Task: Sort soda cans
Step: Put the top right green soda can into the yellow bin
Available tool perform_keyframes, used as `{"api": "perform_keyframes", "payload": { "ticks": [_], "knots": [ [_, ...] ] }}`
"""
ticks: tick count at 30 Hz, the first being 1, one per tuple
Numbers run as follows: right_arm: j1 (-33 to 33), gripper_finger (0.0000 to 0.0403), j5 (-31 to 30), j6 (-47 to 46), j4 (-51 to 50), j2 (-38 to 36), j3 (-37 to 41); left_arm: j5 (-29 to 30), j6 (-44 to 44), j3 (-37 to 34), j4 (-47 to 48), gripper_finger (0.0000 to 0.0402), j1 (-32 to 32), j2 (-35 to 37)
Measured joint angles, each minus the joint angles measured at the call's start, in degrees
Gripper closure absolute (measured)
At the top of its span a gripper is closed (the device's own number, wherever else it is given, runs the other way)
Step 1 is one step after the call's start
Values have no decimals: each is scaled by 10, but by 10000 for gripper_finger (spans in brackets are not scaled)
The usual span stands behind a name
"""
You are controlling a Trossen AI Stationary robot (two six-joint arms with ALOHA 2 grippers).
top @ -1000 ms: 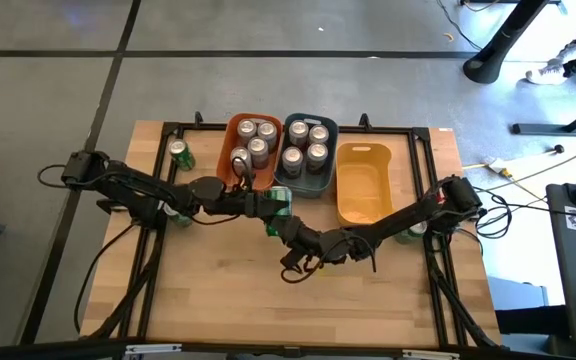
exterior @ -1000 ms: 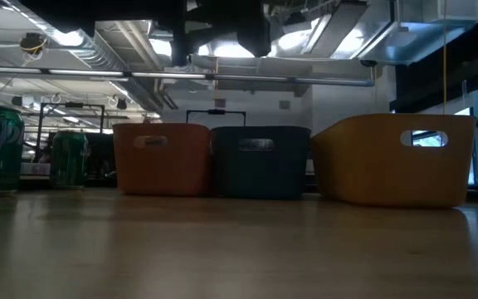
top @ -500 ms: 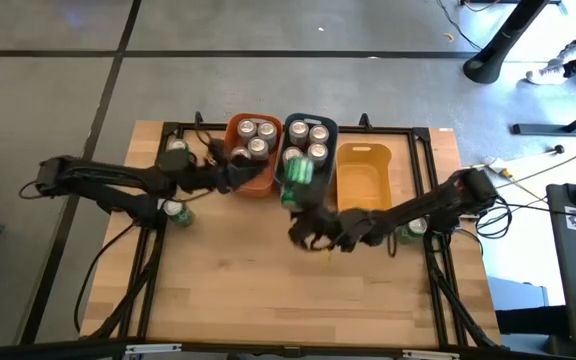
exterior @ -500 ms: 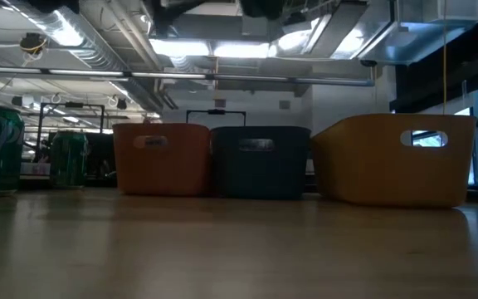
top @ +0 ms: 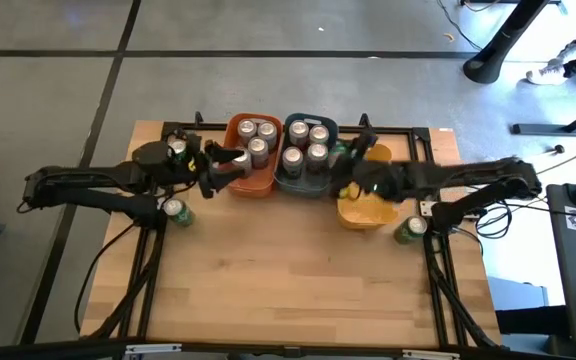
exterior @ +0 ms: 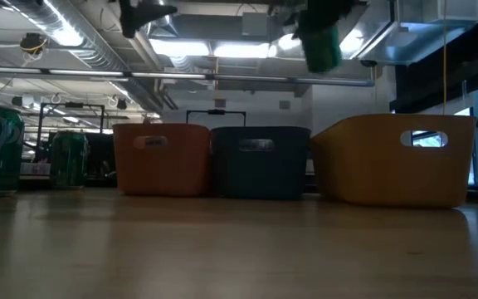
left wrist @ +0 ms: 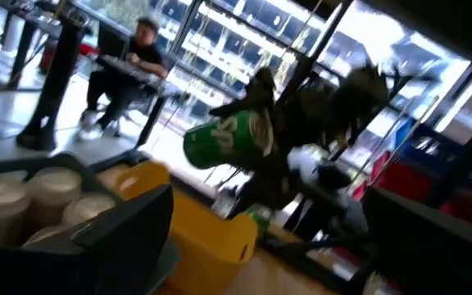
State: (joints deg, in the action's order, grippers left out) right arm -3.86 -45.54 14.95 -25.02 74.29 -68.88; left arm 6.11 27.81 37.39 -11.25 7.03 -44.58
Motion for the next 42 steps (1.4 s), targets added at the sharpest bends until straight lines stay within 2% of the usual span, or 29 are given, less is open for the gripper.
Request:
{"api": "perform_keyframes", "payload": {
  "ticks": [2,5,9,13,17,28,34,42],
  "knots": [
    [36,101,58,-69,-45,-22,12,3,-15,0,25,15,0,1],
    [84,101,115,-114,-46,-53,60,5,-36,-2,50,15,0,-2],
    [138,101,169,-140,36,-91,152,16,-74,-1,51,15,0,-10],
    [186,102,213,-173,141,-105,248,17,-150,-1,50,15,0,-9],
    [211,102,215,-206,225,-108,313,17,-185,-1,55,15,0,-10],
    [216,102,150,-267,476,-96,467,17,-225,-4,58,15,0,-10],
    [231,102,120,-307,512,-68,498,17,-250,-4,58,15,0,-10],
    [249,100,141,-338,545,-18,503,16,-251,-5,59,15,-3,-14]
  ]
}}
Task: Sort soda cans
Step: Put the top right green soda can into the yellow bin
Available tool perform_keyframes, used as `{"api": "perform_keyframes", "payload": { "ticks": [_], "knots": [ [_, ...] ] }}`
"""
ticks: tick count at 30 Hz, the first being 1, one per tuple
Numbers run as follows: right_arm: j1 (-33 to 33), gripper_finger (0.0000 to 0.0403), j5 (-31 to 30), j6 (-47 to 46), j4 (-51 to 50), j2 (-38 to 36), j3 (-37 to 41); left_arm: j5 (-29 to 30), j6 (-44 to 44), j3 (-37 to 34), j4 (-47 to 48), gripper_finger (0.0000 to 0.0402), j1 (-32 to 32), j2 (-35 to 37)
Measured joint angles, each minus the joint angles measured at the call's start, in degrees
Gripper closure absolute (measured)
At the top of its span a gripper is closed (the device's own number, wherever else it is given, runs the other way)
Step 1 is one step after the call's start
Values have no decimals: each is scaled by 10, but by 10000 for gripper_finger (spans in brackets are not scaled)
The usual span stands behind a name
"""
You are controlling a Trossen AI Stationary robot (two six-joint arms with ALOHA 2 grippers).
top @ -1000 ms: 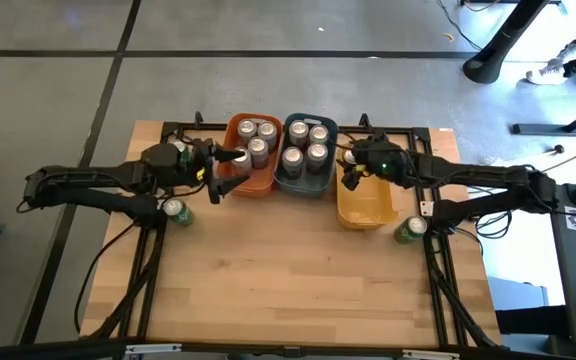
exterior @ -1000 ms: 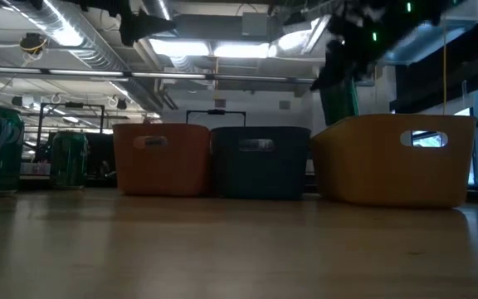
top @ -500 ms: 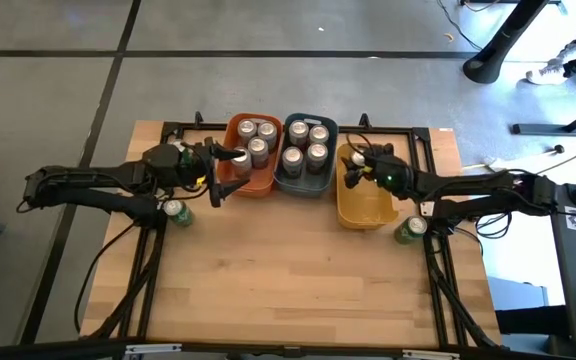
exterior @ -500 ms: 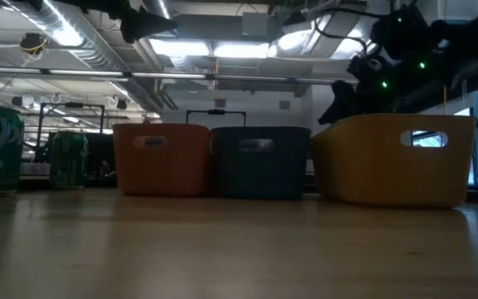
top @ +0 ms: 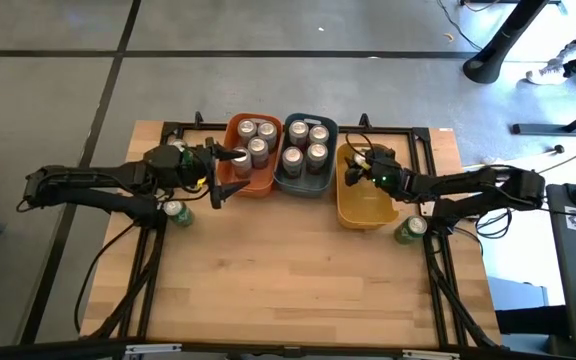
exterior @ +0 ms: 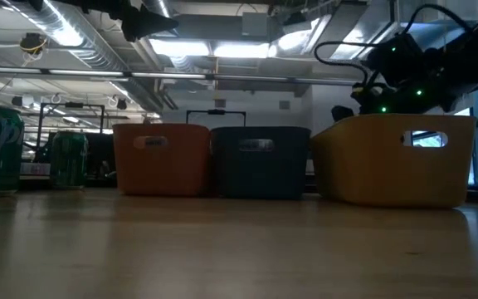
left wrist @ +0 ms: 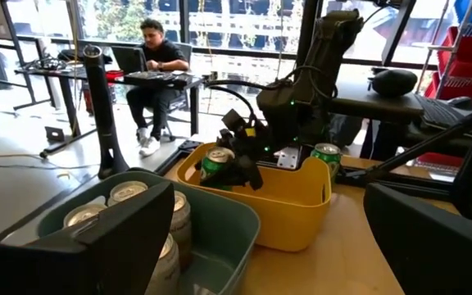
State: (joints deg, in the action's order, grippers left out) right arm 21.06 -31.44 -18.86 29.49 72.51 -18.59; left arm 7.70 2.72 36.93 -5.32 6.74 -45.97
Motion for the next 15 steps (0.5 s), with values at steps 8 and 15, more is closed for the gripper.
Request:
{"api": "perform_keyframes", "payload": {
  "ticks": [8,15],
  "knots": [
    [0,97,9,-1,47,65,0,0,2,0,2,15,0,-24],
    [0,75,12,-3,43,76,-1,0,12,0,0,15,0,-49]
  ]
}}
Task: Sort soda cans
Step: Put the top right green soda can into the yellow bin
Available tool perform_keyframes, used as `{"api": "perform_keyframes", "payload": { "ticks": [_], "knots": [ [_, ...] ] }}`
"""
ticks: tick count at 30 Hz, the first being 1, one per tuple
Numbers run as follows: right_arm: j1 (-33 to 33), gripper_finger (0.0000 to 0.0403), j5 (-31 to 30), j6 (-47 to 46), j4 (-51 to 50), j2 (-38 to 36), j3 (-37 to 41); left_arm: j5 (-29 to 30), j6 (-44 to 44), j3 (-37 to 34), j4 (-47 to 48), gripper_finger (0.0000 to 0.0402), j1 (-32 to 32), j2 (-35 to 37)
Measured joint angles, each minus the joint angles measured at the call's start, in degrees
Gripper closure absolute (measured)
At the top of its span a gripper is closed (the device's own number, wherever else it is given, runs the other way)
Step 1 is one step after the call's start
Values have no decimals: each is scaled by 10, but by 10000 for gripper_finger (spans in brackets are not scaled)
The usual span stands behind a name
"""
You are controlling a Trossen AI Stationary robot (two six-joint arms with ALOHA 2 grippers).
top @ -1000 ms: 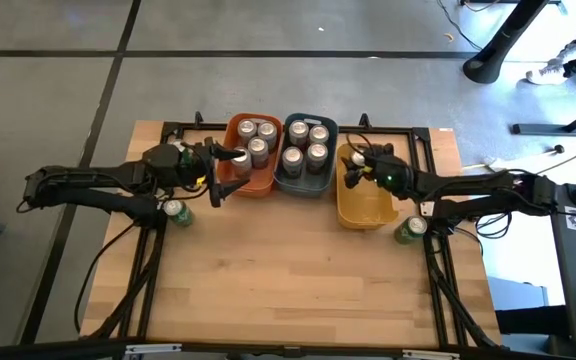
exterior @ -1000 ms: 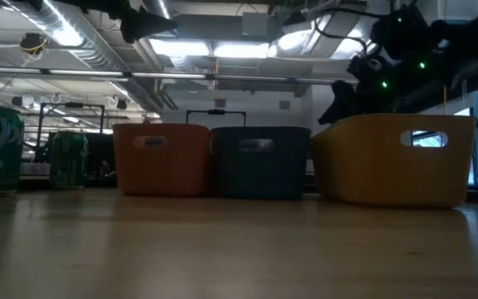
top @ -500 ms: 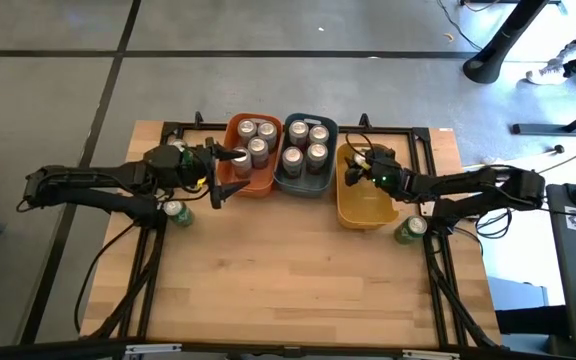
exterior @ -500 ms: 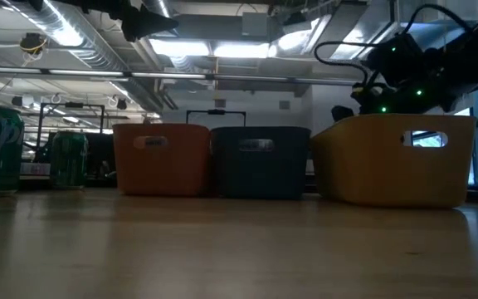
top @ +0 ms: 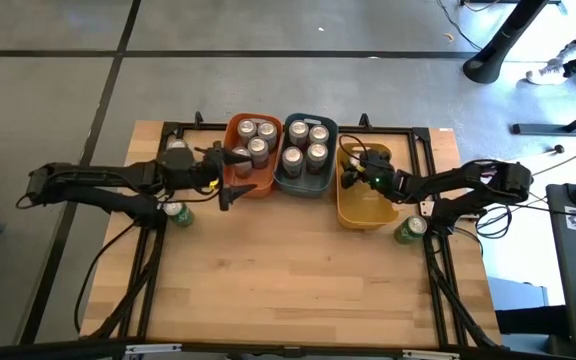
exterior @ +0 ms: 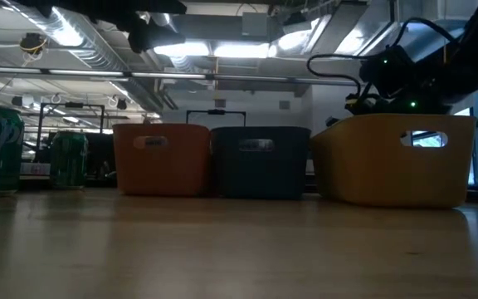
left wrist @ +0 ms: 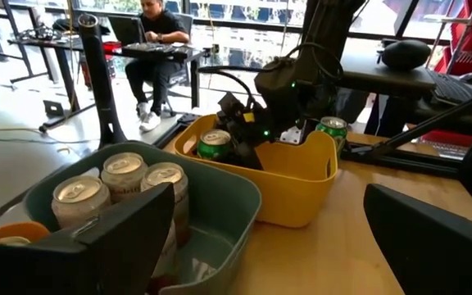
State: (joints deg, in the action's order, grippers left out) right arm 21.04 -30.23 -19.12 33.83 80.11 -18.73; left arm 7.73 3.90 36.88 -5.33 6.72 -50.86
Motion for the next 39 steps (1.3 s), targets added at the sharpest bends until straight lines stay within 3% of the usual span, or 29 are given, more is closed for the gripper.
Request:
{"api": "perform_keyframes", "payload": {
  "ticks": [15,25,32,39],
  "knots": [
    [0,64,21,14,-4,0,0,0,8,0,-1,15,0,-1],
    [0,8,2,15,-6,-2,-4,0,8,0,-1,15,0,-1],
    [0,27,51,59,-16,-44,-24,0,-13,0,-4,15,0,-1],
    [0,27,41,75,-101,-117,-40,0,-10,0,-2,15,-1,-1]
  ]
}}
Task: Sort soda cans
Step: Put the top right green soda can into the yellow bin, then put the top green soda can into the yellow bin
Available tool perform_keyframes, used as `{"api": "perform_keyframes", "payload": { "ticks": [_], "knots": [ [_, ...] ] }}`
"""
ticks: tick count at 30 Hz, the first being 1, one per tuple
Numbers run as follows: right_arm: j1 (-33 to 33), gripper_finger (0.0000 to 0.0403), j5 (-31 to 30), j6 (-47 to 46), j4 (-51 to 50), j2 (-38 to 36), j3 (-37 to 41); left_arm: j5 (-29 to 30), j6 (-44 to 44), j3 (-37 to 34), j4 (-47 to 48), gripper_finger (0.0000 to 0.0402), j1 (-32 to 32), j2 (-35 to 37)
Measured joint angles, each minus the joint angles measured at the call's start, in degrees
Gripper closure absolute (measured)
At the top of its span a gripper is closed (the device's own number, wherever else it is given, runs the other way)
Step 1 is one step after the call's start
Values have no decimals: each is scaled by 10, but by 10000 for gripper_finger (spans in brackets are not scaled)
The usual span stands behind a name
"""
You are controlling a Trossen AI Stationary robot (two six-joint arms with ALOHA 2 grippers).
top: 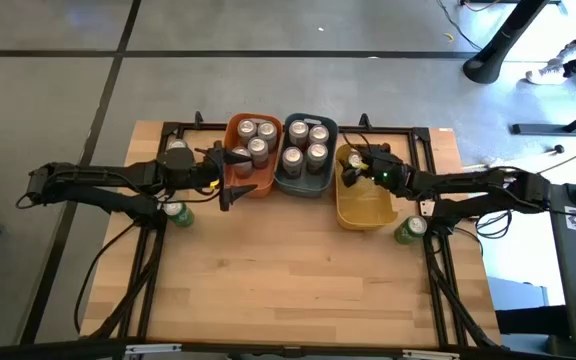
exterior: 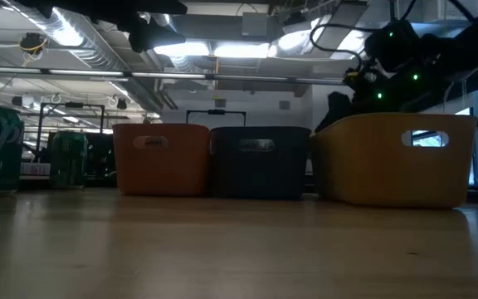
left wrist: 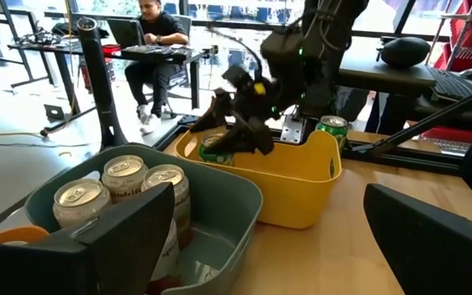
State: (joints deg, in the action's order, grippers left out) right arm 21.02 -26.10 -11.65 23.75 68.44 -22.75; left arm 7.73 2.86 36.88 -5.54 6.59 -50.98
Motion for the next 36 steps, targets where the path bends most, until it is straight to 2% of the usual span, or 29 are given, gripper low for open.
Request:
{"api": "perform_keyframes", "payload": {
  "ticks": [7,12,15,18,26,34,36],
  "knots": [
    [0,27,23,0,-12,-72,-2,0,15,0,7,15,0,0],
    [0,27,129,-40,55,-106,-2,6,26,0,6,15,7,0],
    [0,27,206,-44,102,-110,-2,49,40,0,7,15,23,0],
    [0,27,245,-45,124,-109,-2,80,42,2,9,15,44,0],
    [0,27,243,-94,102,-109,-2,119,112,40,150,15,117,-2],
    [0,27,242,-110,90,-108,-2,123,123,58,206,15,209,-2],
    [0,27,242,-110,90,-108,-2,122,149,68,228,15,226,-2]
  ]
}}
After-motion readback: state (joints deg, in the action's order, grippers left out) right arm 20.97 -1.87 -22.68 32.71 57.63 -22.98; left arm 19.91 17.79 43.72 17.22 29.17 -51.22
